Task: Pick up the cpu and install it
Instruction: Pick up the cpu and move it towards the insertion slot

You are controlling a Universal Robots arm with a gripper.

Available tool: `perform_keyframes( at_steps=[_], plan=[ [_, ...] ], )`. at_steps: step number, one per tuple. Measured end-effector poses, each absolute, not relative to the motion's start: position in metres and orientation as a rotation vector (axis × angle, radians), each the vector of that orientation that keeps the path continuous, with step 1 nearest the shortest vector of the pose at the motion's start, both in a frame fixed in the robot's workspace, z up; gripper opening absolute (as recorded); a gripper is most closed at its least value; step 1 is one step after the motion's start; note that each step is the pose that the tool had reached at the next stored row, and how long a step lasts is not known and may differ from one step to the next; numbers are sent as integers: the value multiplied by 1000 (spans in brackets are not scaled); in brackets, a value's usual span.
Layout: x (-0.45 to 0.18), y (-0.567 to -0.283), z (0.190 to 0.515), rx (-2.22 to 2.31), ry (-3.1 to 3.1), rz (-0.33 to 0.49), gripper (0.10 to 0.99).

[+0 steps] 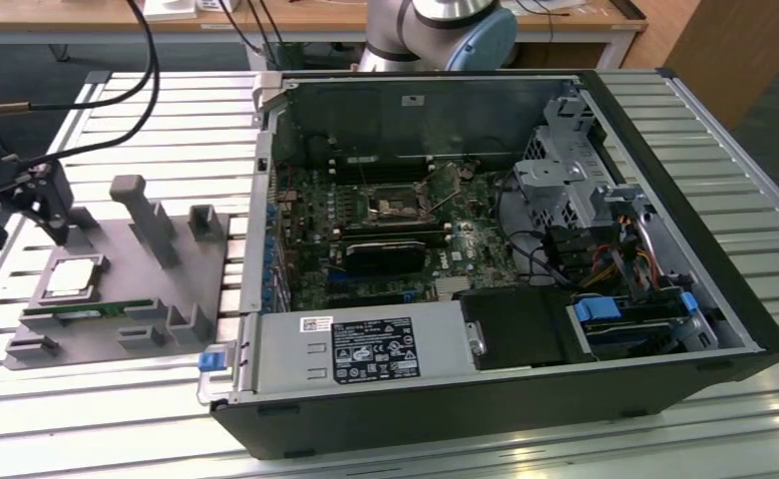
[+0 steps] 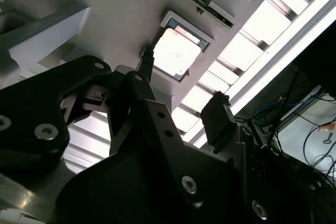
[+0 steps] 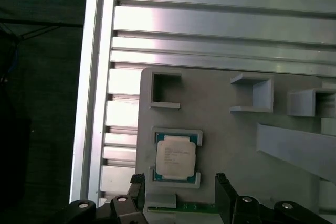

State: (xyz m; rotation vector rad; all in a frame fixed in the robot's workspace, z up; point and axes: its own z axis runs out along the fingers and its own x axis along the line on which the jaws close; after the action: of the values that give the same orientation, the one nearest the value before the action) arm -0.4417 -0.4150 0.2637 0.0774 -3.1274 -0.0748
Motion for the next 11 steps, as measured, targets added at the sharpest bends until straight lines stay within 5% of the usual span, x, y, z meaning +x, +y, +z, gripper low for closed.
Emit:
perform_keyframes(
  at_steps=[11],
  plan=[
    [-442, -415, 249, 77, -3127, -75, 643]
  ],
)
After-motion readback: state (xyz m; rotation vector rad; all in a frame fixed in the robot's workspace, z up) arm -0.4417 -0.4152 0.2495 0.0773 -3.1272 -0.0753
